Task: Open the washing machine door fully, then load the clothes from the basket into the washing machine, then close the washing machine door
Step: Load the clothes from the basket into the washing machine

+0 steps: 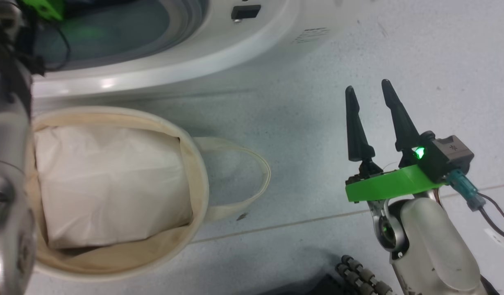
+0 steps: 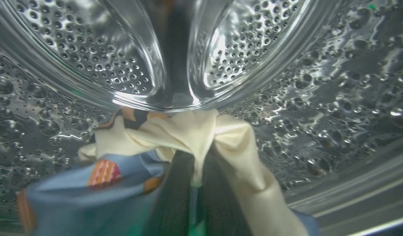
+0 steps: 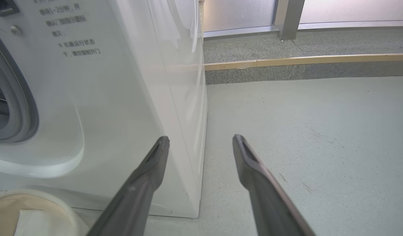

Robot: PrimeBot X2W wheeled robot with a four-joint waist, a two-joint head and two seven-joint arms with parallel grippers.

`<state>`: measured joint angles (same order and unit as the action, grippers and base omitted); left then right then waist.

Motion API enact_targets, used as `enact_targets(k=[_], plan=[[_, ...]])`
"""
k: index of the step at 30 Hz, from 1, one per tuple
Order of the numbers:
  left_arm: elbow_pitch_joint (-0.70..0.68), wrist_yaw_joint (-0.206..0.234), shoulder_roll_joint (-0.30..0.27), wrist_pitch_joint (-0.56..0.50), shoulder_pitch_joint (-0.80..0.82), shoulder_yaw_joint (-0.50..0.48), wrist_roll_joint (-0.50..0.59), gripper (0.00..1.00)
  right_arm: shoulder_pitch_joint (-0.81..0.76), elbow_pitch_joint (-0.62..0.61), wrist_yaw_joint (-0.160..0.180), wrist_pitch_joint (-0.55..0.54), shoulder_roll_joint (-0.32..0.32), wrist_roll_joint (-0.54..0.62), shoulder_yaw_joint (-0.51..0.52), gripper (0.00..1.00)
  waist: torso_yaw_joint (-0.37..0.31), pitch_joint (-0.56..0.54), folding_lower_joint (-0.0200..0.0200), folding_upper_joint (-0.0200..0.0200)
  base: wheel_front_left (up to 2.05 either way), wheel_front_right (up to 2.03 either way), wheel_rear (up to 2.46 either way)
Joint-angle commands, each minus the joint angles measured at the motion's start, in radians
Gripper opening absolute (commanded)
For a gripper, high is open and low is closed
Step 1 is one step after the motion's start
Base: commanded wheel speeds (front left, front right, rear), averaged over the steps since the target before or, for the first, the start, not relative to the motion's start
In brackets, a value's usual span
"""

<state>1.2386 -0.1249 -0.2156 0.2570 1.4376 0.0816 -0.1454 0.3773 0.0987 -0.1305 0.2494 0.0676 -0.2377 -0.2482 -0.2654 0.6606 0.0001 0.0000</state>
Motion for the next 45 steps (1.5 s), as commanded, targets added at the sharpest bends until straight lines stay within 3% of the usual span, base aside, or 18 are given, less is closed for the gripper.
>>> enact_targets(k=[1, 6, 12, 33, 38, 45], plan=[[-0.007, -0.005, -0.013, -0.002, -0.011, 0.013, -0.019, 1.0, -0.007, -0.019, 0.0, 0.012, -0.013, -0.002, -0.023, 1.0, 0.0, -0.019, -0.0001, 0.0, 0.0, 0.0, 0.0], [0.02, -0.005, 0.023, -0.083, -0.039, 0.088, -0.097, 1.0, -0.002, 0.003, 0.0, 0.012, -0.014, -0.011, -0.031, 1.0, 0.001, -0.055, -0.0001, 0.0, 0.0, 0.0, 0.0], [0.031, -0.006, 0.004, -0.188, -0.092, 0.151, -0.186, 1.0, 0.004, 0.024, 0.0, 0.012, -0.014, -0.022, -0.04, 1.0, 0.005, -0.107, -0.0001, 0.0, 0.0, 0.0, 0.0], [-0.141, -0.006, -0.03, -0.004, -0.388, 0.319, -0.455, 1.0, -0.035, 0.096, 0.0, 0.012, 0.013, -0.09, -0.066, 1.0, 0.107, -0.336, -0.0001, 0.0, 0.0, 0.0, 0.0], [-0.285, -0.006, -0.056, 0.004, -0.49, 0.272, -0.504, 1.0, -0.047, 0.109, 0.0, 0.012, 0.032, -0.102, -0.07, 1.0, 0.146, -0.398, -0.0001, 0.0, 0.0, 0.0, 0.0], [-0.554, -0.006, -0.097, 0.004, -0.719, 0.163, -0.402, 1.0, -0.074, 0.12, 0.0, 0.012, 0.061, -0.114, -0.071, 1.0, 0.191, -0.485, -0.0001, 0.0, 0.0, 0.0, 0.0]])
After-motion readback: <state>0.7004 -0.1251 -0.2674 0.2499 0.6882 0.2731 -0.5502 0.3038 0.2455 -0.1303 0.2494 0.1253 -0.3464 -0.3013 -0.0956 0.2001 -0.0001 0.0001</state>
